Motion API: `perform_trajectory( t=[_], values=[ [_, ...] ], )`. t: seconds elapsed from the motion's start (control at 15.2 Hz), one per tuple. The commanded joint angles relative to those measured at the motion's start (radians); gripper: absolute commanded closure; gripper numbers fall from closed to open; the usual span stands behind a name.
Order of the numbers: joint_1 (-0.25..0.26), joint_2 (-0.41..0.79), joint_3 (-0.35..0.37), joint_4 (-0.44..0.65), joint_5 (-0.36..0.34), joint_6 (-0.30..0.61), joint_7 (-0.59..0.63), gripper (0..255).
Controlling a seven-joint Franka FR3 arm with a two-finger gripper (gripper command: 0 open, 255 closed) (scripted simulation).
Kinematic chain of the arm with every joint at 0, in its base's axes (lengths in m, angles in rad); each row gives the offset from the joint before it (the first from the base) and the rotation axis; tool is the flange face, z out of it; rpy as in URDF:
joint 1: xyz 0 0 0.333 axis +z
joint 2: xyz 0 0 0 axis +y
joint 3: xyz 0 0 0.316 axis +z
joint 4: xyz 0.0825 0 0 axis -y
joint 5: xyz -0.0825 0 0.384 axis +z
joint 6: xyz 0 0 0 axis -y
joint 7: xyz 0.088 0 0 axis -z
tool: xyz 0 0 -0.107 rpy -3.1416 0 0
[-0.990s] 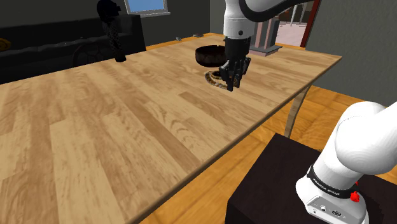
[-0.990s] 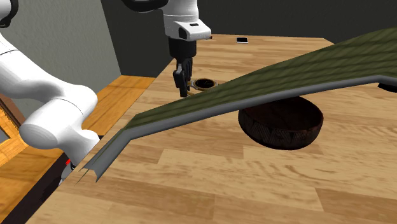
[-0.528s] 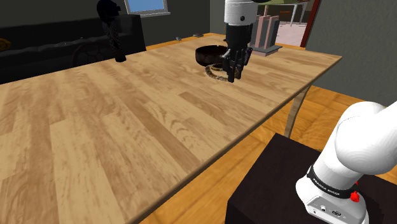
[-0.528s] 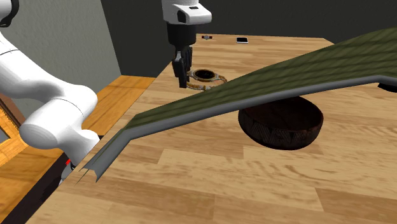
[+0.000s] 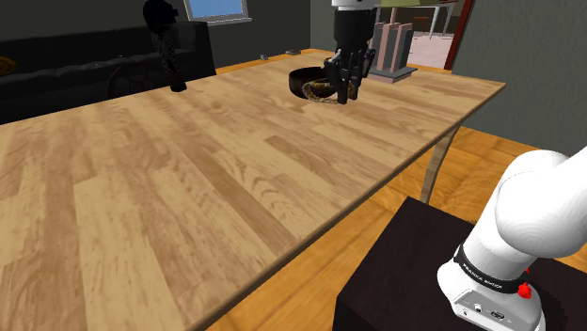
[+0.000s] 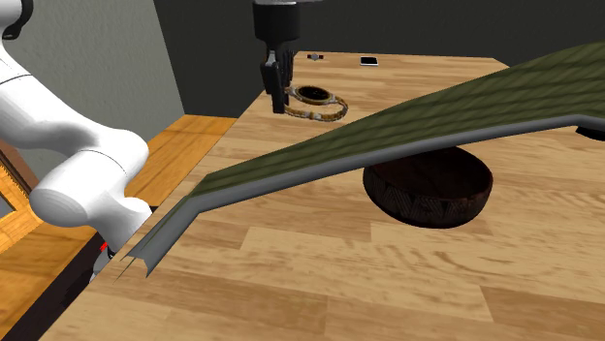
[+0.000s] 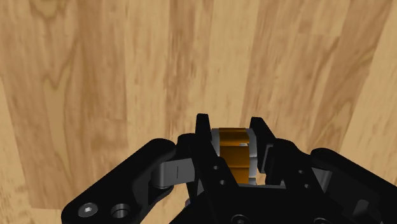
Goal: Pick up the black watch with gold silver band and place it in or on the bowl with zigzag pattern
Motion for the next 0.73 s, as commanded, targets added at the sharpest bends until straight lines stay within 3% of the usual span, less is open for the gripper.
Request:
perform_trajectory(
  t=[0.0, 0.66],
  values=[
    [0.0, 0.003, -0.001, 0.03, -0.001, -0.027, 0.001, 255],
    [-0.004, 0.053, -0.002, 0.21, -0.006, -0.158, 0.005, 255]
  ],
)
